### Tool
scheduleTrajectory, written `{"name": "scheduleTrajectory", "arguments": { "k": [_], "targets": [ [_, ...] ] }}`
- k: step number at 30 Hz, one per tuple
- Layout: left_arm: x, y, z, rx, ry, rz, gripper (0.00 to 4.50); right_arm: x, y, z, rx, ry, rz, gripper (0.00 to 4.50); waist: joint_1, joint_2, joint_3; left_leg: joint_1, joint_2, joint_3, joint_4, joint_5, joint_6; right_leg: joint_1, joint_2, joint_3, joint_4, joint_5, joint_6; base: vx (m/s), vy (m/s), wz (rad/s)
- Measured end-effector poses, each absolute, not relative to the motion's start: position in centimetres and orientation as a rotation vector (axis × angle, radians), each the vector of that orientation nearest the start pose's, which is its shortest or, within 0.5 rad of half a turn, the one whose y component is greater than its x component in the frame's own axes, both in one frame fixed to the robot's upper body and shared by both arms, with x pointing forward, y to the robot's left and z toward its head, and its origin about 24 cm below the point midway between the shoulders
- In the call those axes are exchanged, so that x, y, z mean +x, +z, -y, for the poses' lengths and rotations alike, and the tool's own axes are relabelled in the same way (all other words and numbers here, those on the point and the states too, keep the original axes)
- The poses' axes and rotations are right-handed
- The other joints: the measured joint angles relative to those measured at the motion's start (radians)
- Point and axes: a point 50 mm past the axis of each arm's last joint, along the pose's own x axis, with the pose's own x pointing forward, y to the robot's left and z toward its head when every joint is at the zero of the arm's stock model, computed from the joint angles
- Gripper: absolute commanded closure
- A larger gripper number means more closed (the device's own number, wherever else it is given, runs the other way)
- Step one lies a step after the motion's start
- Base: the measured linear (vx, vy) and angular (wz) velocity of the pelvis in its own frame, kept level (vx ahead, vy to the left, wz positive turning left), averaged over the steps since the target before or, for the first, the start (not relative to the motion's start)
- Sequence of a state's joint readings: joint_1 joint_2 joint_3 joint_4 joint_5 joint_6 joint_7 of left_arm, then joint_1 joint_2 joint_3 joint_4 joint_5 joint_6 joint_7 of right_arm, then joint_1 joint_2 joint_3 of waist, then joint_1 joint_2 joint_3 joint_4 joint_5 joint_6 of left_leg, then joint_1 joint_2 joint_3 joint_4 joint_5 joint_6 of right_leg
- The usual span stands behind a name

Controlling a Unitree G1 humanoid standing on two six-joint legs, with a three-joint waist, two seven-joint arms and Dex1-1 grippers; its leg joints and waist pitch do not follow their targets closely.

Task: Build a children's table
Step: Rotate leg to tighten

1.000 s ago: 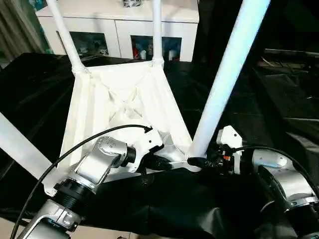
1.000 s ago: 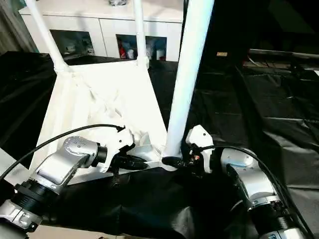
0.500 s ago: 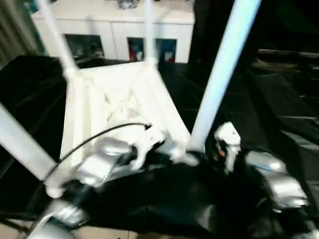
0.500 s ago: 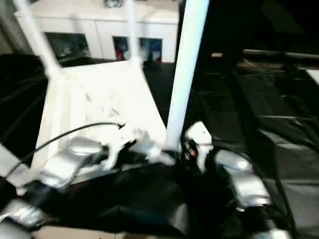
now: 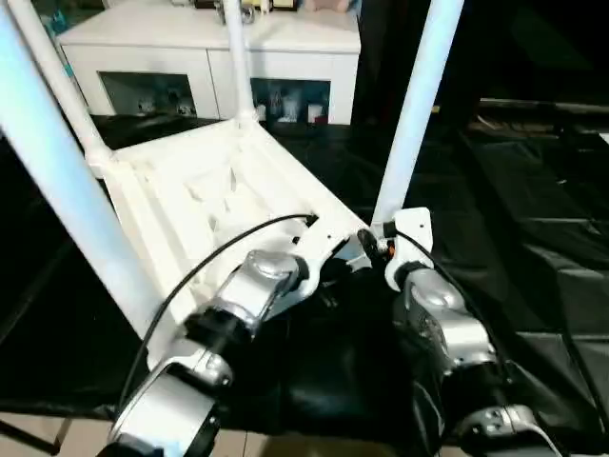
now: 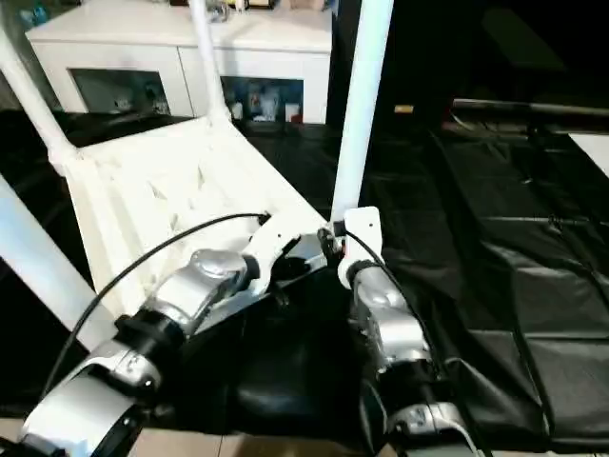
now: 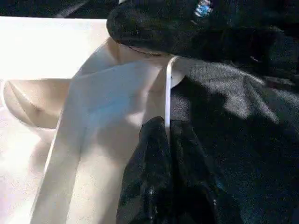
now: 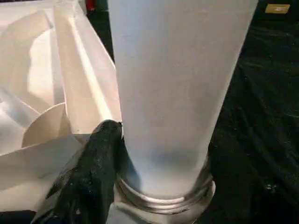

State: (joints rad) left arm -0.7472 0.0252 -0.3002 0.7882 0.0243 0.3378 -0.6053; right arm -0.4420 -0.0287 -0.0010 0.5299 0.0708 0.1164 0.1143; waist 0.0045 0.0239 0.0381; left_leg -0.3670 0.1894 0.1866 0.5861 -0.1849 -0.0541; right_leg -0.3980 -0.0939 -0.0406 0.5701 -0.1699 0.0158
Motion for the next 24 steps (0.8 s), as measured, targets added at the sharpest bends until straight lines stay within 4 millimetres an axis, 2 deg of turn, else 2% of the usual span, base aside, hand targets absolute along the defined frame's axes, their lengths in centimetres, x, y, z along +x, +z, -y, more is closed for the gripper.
{"name": "scheduleTrajectory", "arguments": {
  "k": [1,2,3,7,8,14,20,24],
  "targets": [
    [34.0,4.1,-4.0,0.268,-0.916,-0.495,4.50,32.7,3.0,11.8,0.029,0.226,-0.213,1.27,-0.001,0.000,0.000,0.000,0.000,0.000,0.000,0.000,0.000,0.000,0.000,0.000,0.000,0.000,0.000,0.000,0.000,0.00],
    [34.2,4.2,-4.3,0.271,-0.908,-0.493,4.50,32.6,3.0,11.7,0.040,0.242,-0.204,0.98,-0.003,0.000,0.000,0.000,0.000,-0.001,0.000,0.000,0.000,-0.001,0.000,-0.001,0.000,0.000,0.000,0.000,0.000,0.00],
    [34.3,4.2,-4.4,0.276,-0.906,-0.490,4.50,32.6,3.1,11.7,0.047,0.257,-0.197,0.90,-0.005,0.000,0.000,0.000,0.000,-0.001,-0.001,0.000,0.000,-0.002,0.000,-0.001,0.000,0.000,0.000,0.000,0.000,0.00],
    [34.3,4.3,-4.8,0.292,-0.924,-0.477,4.50,32.6,3.9,12.4,0.056,0.330,-0.162,0.68,-0.003,-0.001,0.002,-0.001,0.000,-0.004,-0.002,0.000,0.000,-0.004,0.001,-0.003,0.000,0.000,0.000,0.000,0.000,0.00],
    [34.3,4.4,-4.9,0.300,-0.938,-0.473,4.50,32.6,4.3,13.1,0.036,0.382,-0.158,0.54,-0.001,-0.001,0.002,-0.001,0.000,-0.004,-0.004,0.000,0.000,-0.005,0.001,-0.003,0.000,0.000,0.000,0.000,0.000,0.00],
    [33.1,4.4,-6.6,0.303,-1.077,-0.463,4.50,30.3,4.9,17.1,-0.176,0.734,-0.217,0.54,0.004,0.000,0.002,-0.001,0.000,-0.003,-0.010,0.000,0.000,-0.005,0.001,-0.003,0.005,0.001,-0.001,0.000,0.000,0.00],
    [31.7,4.8,-8.2,0.291,-1.237,-0.488,4.50,29.0,5.8,18.4,-0.246,0.932,-0.266,0.54,0.029,0.002,0.002,-0.001,0.003,-0.003,-0.017,0.000,0.000,-0.007,0.003,-0.005,0.007,-0.001,-0.004,0.000,0.000,0.00],
    [30.8,5.0,-8.8,0.294,-1.304,-0.511,4.50,28.7,6.0,17.8,-0.242,1.007,-0.269,0.54,0.042,0.002,0.002,-0.002,0.003,0.000,-0.016,0.001,0.002,-0.008,0.001,-0.004,0.006,-0.003,-0.007,0.000,0.000,0.00]
  ]
}}
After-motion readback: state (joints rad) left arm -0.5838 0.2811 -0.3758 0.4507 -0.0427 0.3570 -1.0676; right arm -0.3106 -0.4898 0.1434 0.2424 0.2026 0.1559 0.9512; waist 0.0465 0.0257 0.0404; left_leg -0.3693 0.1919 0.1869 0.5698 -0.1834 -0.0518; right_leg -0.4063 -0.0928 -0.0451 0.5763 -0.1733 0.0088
